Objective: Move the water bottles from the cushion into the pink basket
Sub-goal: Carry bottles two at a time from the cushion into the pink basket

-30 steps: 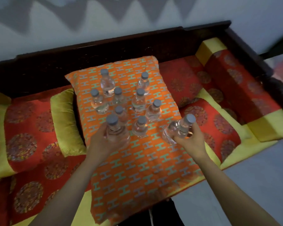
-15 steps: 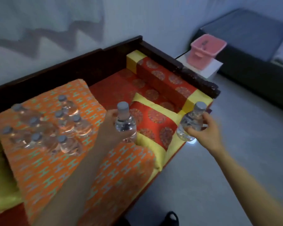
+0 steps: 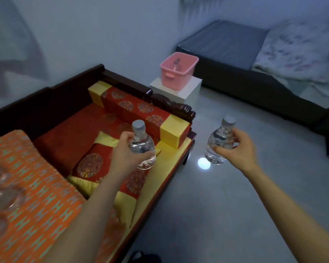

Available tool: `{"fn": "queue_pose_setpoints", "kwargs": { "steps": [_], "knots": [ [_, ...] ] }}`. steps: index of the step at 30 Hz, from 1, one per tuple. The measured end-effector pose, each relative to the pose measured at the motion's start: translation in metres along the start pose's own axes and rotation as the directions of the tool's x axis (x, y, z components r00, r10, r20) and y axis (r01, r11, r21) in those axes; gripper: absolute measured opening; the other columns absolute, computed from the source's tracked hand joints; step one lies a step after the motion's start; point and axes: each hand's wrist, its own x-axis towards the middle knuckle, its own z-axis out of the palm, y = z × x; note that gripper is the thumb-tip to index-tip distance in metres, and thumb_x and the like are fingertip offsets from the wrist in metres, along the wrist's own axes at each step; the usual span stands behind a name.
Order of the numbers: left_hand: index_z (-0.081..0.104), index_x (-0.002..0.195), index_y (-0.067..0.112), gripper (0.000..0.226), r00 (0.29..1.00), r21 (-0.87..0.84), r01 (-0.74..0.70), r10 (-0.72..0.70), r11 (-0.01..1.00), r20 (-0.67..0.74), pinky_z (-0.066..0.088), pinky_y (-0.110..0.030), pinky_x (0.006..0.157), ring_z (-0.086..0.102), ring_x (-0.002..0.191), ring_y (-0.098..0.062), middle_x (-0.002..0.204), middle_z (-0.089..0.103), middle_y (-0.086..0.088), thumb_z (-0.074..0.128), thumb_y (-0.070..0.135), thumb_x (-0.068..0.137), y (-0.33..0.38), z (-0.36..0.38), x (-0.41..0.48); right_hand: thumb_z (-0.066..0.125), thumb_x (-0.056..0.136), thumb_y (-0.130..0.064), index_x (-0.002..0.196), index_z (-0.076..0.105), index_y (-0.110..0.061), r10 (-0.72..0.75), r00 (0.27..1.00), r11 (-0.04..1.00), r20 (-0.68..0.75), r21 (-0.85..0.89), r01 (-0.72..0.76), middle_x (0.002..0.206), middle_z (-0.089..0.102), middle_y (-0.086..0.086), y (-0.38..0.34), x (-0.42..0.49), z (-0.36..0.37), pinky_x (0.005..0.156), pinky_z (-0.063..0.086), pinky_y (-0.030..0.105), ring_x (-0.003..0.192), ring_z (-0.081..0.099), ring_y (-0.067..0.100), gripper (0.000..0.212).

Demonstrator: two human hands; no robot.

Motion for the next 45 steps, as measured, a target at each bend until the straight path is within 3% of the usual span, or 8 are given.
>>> {"fn": "queue_pose_setpoints", "kwargs": {
  "steps": [9,12,16,20,25,33,38,45],
  "knots": [
    [0.048,0.111,0.029,0.072,0.997,0.076,-0.015,0.009,0.997,0.078,0.056,-0.045,0.081,0.067,0.089,-0.016,0.102,0.067,0.004,0.090,0.037,0.052,0.043,0.092,0.091,0.085,0.055,-0.028,0.101,0.061,-0.025,0.090,0.995,0.993,-0.046,0.074,-0.087,0.098,0.061,0.003,0.067,0.081,-0.028,0.076,0.047,0.031,0.084,0.058,0.017,0.051],
    [0.049,0.111,0.026,0.073,0.996,0.052,-0.001,-0.003,0.999,0.086,0.055,-0.039,0.078,0.065,0.091,-0.018,0.102,0.065,0.002,0.091,0.030,0.051,0.051,0.126,0.132,0.078,0.050,-0.040,0.095,0.057,-0.033,0.107,0.992,0.993,-0.061,0.061,-0.104,0.097,0.061,-0.002,0.092,0.120,-0.032,0.076,0.048,0.032,0.085,0.058,0.015,0.051],
    [0.047,0.107,0.027,0.066,0.993,0.041,-0.023,0.018,0.999,0.113,0.046,-0.026,0.069,0.057,0.085,-0.004,0.092,0.058,0.014,0.089,0.026,0.057,0.080,0.174,0.185,0.078,0.050,-0.039,0.096,0.057,-0.037,0.129,0.990,0.992,-0.061,0.004,-0.129,0.099,0.061,-0.002,0.114,0.182,-0.053,0.080,0.050,0.036,0.090,0.059,0.017,0.051],
    [0.049,0.109,0.025,0.067,0.989,0.053,-0.063,0.055,0.997,0.139,0.053,-0.038,0.081,0.062,0.091,-0.014,0.098,0.062,0.007,0.090,0.029,0.056,0.108,0.217,0.241,0.083,0.055,-0.033,0.096,0.057,-0.033,0.128,0.988,0.992,-0.083,0.004,-0.128,0.099,0.062,0.001,0.135,0.251,-0.073,0.079,0.051,0.038,0.091,0.060,0.020,0.048],
    [0.048,0.111,0.025,0.070,0.983,0.036,-0.085,0.078,0.996,0.166,0.051,-0.036,0.087,0.060,0.096,-0.014,0.104,0.060,0.004,0.090,0.030,0.055,0.139,0.267,0.296,0.085,0.058,-0.029,0.106,0.061,-0.024,0.162,0.982,0.987,-0.102,0.015,-0.162,0.102,0.062,0.000,0.159,0.322,-0.088,0.078,0.051,0.035,0.090,0.060,0.017,0.054],
    [0.047,0.105,0.028,0.072,0.997,0.048,-0.050,0.047,0.998,0.062,0.054,-0.042,0.087,0.065,0.094,-0.016,0.103,0.067,0.002,0.089,0.039,0.047,0.175,0.349,0.397,0.085,0.064,-0.024,0.107,0.059,-0.019,0.101,0.995,0.995,0.013,0.022,-0.102,0.101,0.057,-0.001,0.202,0.467,-0.107,0.076,0.044,0.028,0.089,0.057,0.015,0.051],
    [0.047,0.107,0.027,0.073,0.999,0.042,0.018,-0.017,0.999,-0.029,0.054,-0.042,0.088,0.066,0.093,-0.019,0.103,0.066,0.000,0.090,0.034,0.048,0.201,0.394,0.451,0.085,0.064,-0.026,0.106,0.058,-0.020,0.034,0.993,0.998,0.112,0.046,-0.040,0.100,0.055,-0.002,0.224,0.567,-0.123,0.085,0.052,0.037,0.091,0.058,0.016,0.050],
    [0.046,0.104,0.027,0.068,0.990,0.036,0.068,-0.063,0.997,-0.126,0.047,-0.022,0.075,0.063,0.087,-0.012,0.089,0.059,0.016,0.091,0.024,0.053,0.218,0.431,0.514,0.084,0.063,-0.024,0.109,0.056,-0.023,-0.027,0.985,0.989,0.168,0.147,0.002,0.106,0.059,0.003,0.238,0.670,-0.111,0.087,0.053,0.038,0.094,0.061,0.016,0.054]
  ]
}}
